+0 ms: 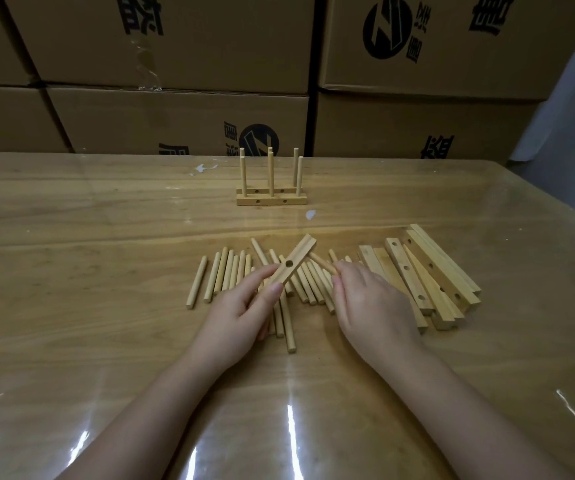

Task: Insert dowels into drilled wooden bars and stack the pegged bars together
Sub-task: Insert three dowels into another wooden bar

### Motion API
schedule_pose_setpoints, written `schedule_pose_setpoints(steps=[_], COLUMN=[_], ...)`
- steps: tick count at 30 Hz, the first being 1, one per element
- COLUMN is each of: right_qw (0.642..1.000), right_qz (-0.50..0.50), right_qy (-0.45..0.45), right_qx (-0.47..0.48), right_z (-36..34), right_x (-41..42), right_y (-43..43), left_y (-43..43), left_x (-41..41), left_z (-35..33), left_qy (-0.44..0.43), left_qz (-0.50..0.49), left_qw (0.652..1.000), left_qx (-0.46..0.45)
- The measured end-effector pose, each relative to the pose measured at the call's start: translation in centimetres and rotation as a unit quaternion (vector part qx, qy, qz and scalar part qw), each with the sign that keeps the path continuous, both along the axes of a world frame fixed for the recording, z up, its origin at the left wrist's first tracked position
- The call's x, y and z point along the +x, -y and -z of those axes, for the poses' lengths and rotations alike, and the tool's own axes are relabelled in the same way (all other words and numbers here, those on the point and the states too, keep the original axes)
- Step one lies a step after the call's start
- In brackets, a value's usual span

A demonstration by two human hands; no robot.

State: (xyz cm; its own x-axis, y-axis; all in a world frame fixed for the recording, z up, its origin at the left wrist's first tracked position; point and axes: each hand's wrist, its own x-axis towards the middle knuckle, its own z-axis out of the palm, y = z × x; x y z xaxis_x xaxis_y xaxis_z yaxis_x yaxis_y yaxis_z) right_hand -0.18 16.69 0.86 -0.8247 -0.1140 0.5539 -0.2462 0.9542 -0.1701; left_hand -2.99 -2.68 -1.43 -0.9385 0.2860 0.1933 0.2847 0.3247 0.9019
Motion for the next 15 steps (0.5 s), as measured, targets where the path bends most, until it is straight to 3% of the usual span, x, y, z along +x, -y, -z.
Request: schedule_pose_setpoints(steps=[15], right_qw=[0.988], right_qz=[-0.052], right_qy=[0.027], right_qx=[-0.143], right_z=[0.2], right_x=[-0.3], right_y=[-0.8], left_y=[-0.4], left_x=[0.9], left_z=[-1.2], left_qy=[-0.029], left_qz=[0.035], left_qw=[0.999], left_qx=[-0.012])
